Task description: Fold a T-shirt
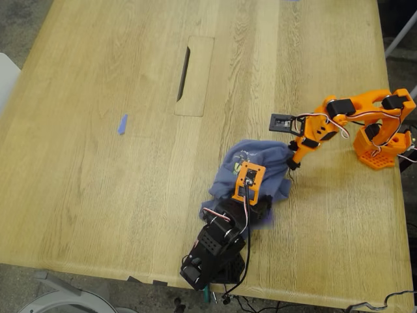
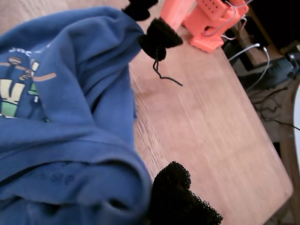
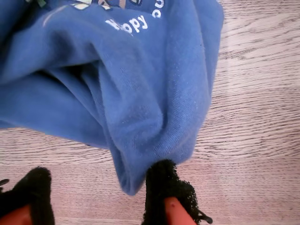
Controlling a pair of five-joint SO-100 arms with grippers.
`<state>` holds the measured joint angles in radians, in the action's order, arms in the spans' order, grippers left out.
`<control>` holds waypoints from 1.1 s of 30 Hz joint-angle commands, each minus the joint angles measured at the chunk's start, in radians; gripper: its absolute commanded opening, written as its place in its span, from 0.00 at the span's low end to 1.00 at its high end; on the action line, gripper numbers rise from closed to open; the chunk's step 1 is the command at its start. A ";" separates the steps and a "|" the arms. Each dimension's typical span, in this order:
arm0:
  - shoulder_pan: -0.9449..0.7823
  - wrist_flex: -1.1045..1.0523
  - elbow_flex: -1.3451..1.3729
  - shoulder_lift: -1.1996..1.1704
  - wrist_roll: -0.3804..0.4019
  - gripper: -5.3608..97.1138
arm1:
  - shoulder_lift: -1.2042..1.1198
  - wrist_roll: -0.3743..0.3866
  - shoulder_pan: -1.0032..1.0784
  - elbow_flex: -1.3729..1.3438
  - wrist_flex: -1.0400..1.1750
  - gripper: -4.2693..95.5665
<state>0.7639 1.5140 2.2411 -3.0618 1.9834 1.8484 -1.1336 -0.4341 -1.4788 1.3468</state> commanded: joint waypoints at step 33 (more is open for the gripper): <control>-0.078 -0.449 0.098 0.229 0.120 0.05 | -0.405 -0.037 0.046 0.359 -0.399 0.04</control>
<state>0.6826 1.1091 2.3148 -2.7796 2.0785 1.4404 -1.1720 -0.3697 -1.1321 0.9879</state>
